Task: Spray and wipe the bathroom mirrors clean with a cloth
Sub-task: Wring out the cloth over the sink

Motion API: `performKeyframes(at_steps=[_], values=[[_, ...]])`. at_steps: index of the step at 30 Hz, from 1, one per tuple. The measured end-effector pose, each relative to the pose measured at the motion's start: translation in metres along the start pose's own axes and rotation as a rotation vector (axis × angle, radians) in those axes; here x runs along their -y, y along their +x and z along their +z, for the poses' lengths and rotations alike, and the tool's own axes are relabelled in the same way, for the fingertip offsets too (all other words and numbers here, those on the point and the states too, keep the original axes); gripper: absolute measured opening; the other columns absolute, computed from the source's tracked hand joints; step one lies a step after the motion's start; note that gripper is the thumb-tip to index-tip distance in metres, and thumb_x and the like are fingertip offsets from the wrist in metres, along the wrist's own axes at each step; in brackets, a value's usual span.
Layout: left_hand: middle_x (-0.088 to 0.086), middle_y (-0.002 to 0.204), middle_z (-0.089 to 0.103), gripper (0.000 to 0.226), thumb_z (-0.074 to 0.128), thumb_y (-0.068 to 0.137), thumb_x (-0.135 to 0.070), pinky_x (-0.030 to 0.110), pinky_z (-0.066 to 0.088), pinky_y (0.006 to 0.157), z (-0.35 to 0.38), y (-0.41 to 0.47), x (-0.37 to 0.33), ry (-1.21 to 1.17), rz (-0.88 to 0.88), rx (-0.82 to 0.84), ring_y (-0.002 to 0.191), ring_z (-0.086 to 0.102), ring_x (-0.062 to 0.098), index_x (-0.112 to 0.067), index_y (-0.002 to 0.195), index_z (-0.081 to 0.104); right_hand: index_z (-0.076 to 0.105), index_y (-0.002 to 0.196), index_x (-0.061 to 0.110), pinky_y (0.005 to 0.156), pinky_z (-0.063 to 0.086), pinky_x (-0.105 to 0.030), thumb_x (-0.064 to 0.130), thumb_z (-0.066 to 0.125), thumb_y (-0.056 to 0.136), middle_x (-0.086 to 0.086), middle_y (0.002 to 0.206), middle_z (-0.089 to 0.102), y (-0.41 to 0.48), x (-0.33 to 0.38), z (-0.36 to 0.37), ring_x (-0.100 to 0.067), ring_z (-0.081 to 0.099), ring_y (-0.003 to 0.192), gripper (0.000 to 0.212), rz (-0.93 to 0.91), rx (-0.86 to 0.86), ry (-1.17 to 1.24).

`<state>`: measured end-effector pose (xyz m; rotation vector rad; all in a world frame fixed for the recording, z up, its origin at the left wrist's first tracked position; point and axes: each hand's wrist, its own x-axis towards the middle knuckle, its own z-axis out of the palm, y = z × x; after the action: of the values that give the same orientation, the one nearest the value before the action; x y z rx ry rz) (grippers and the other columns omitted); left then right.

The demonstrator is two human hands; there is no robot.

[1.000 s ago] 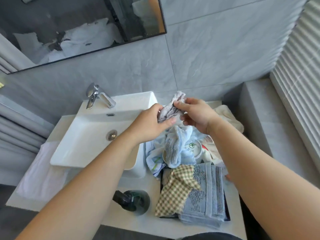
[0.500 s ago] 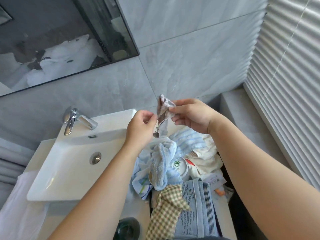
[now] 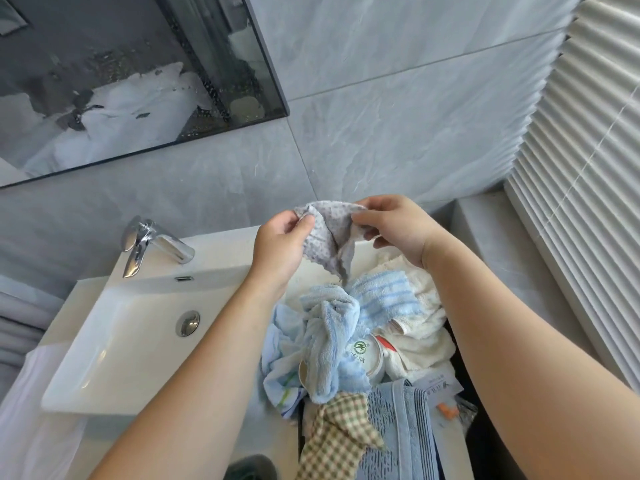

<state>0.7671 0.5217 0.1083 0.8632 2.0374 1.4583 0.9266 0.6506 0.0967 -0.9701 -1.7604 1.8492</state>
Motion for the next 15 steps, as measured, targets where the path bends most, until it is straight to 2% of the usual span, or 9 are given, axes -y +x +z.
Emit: performKeyframes(at_steps=[3,6,9,12,15], values=[[0.002,0.097,0.077,0.027,0.067,0.089,-0.035,0.044,0.055,0.089,-0.008,0.002,-0.002,0.157,0.109,0.004,0.094,0.072,0.024,-0.011,0.1,0.073,0.074,0.093,0.02,0.058,0.046,-0.016,0.018,0.07,0.097,0.006,0.075,0.063,0.006,0.0,-0.004,-0.008,0.055,0.067,0.006,-0.059,-0.13,-0.103],[0.001,0.091,0.077,0.028,0.065,0.09,-0.037,0.043,0.056,0.086,-0.014,0.006,-0.004,0.312,0.186,-0.007,0.093,0.073,0.023,-0.011,0.097,0.074,0.072,0.091,0.022,0.063,0.045,-0.015,0.022,0.07,0.097,0.01,0.076,0.064,0.011,0.002,-0.006,-0.003,0.054,0.067,0.006,-0.087,-0.212,-0.102],[-0.006,0.086,0.077,0.014,0.071,0.095,-0.025,0.037,0.058,0.086,-0.018,0.01,-0.001,0.396,0.183,-0.041,0.087,0.074,0.013,-0.013,0.098,0.077,0.07,0.095,0.016,0.057,0.042,-0.007,0.024,0.066,0.099,0.009,0.077,0.064,0.012,0.002,-0.003,-0.003,0.054,0.066,0.009,-0.109,-0.254,-0.087],[-0.009,0.085,0.074,0.012,0.069,0.097,-0.022,0.029,0.055,0.084,-0.025,0.01,0.002,0.423,0.171,-0.078,0.078,0.068,-0.001,-0.014,0.1,0.078,0.068,0.1,0.014,0.066,0.049,-0.017,0.027,0.064,0.1,0.008,0.08,0.067,0.01,0.001,-0.005,-0.006,0.06,0.069,0.014,-0.19,-0.375,-0.025],[-0.007,0.083,0.072,0.018,0.064,0.1,-0.029,0.03,0.049,0.077,-0.032,0.01,0.004,0.4,0.146,-0.097,0.078,0.064,0.008,-0.015,0.094,0.074,0.064,0.1,0.022,0.07,0.044,-0.016,0.029,0.062,0.102,0.017,0.085,0.065,0.007,0.002,-0.01,0.004,0.058,0.075,0.008,-0.271,-0.484,-0.069]])
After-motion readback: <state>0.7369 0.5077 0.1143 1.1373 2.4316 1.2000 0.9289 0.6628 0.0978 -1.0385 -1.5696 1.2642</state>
